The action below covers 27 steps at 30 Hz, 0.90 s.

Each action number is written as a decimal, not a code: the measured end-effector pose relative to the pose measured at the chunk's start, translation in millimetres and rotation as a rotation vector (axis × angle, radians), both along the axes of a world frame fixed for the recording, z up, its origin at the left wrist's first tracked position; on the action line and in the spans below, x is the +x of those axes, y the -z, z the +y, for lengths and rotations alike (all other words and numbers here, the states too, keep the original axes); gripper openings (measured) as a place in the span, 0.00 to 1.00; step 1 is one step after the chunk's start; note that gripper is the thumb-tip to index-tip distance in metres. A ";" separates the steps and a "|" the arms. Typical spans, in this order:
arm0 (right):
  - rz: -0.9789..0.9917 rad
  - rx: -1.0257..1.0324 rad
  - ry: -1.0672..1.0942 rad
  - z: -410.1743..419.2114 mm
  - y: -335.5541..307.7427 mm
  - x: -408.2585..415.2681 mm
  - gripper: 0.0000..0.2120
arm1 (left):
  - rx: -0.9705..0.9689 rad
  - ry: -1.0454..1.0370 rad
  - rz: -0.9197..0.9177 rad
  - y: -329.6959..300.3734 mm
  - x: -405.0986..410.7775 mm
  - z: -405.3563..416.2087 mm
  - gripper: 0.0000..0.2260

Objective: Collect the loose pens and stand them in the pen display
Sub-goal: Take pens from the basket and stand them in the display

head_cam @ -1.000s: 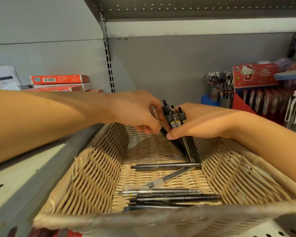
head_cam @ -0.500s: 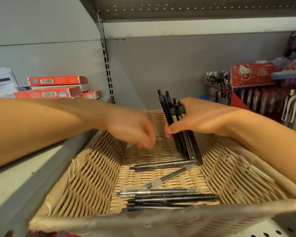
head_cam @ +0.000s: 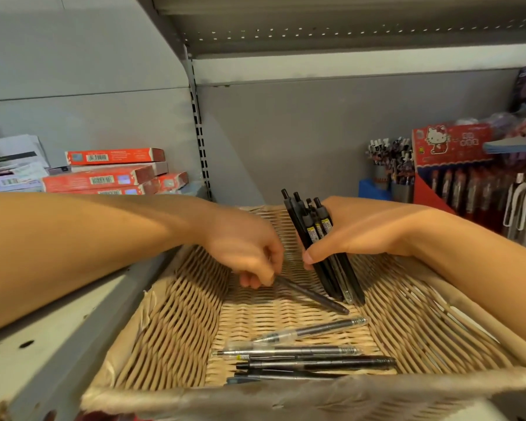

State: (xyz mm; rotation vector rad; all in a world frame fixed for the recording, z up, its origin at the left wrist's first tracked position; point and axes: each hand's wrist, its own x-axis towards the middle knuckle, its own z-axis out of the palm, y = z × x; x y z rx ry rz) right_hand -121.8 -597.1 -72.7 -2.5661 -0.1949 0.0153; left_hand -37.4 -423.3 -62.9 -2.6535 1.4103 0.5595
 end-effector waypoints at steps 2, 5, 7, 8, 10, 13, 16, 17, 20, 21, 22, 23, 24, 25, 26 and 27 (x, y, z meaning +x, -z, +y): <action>-0.010 0.036 -0.004 -0.9 -0.1 0.5 0.06 | -0.227 -0.066 0.048 -7.8 4.7 3.0 0.03; -0.070 0.071 0.012 -1.4 -0.2 1.0 0.04 | -0.548 -0.122 0.100 -15.8 6.8 6.2 0.04; -0.087 0.099 0.027 -1.6 -0.2 1.3 0.05 | -0.672 -0.129 0.128 -17.6 4.8 6.9 0.07; -0.088 0.110 0.031 -1.5 0.0 1.7 0.06 | -0.699 -0.128 0.141 -17.4 2.9 6.5 0.07; -0.085 0.127 0.044 -1.3 0.6 2.2 0.10 | -0.707 -0.131 0.175 -16.5 -1.7 5.2 0.08; -0.077 0.143 0.022 -0.7 1.5 2.8 0.11 | -0.673 -0.138 0.222 -15.1 -8.3 2.5 0.08; -0.082 0.125 -0.002 -0.8 2.4 2.7 0.09 | -0.680 -0.164 0.296 -13.3 -10.1 1.1 0.08; -0.082 0.120 -0.009 -0.8 2.6 2.3 0.09 | -0.688 -0.172 0.314 -12.9 -9.7 0.7 0.07; -0.081 0.100 -0.014 0.0 3.3 2.1 0.08 | -0.692 -0.181 0.348 -12.7 -4.1 -0.6 0.06; -0.088 0.088 -0.007 0.1 3.2 2.1 0.08 | -0.685 -0.183 0.351 -12.7 -1.2 -0.9 0.06; -0.094 0.081 -0.006 0.1 2.9 2.4 0.08 | -0.674 -0.190 0.351 -12.3 0.8 -1.2 0.06; -0.097 0.074 -0.012 0.1 2.7 2.4 0.09 | -0.651 -0.191 0.348 -11.9 2.2 -1.7 0.06; -0.097 0.068 -0.019 0.5 2.6 1.9 0.09 | -0.617 -0.187 0.343 -11.0 3.1 -2.1 0.05; -0.098 0.060 -0.021 0.9 2.8 1.3 0.09 | -0.572 -0.183 0.325 -10.0 2.7 -2.0 0.04; -0.106 0.058 -0.018 1.1 3.0 0.9 0.09 | -0.511 -0.172 0.296 -9.2 1.2 -1.9 0.02; -0.119 0.064 -0.005 1.0 3.0 0.6 0.09 | -0.418 -0.139 0.220 -8.0 -1.7 -1.2 0.02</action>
